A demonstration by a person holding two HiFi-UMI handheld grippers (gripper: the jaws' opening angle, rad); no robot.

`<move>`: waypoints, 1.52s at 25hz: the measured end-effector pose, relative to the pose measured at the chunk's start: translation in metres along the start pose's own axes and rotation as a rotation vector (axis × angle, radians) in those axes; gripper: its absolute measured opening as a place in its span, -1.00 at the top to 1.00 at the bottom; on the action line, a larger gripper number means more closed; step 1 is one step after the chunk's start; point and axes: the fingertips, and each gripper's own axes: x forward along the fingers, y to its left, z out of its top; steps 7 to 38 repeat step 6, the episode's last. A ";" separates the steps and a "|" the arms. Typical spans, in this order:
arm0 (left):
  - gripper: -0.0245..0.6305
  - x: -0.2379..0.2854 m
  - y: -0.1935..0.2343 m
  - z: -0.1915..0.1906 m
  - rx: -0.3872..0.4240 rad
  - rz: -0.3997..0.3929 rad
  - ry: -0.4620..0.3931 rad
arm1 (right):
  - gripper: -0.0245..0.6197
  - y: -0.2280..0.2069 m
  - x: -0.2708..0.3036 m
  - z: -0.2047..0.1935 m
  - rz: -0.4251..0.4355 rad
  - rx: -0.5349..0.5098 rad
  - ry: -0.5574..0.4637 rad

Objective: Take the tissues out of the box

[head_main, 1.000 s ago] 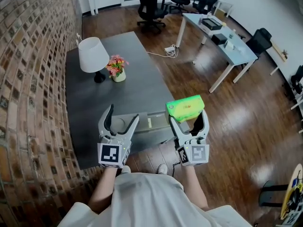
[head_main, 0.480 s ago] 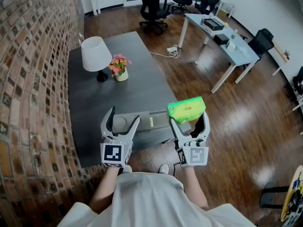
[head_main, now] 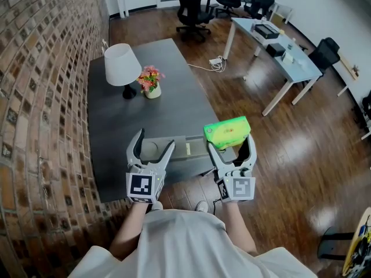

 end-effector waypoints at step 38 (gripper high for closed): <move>-0.22 0.003 -0.005 0.000 -0.002 -0.005 0.006 | -0.72 -0.002 0.000 -0.010 0.009 0.008 0.022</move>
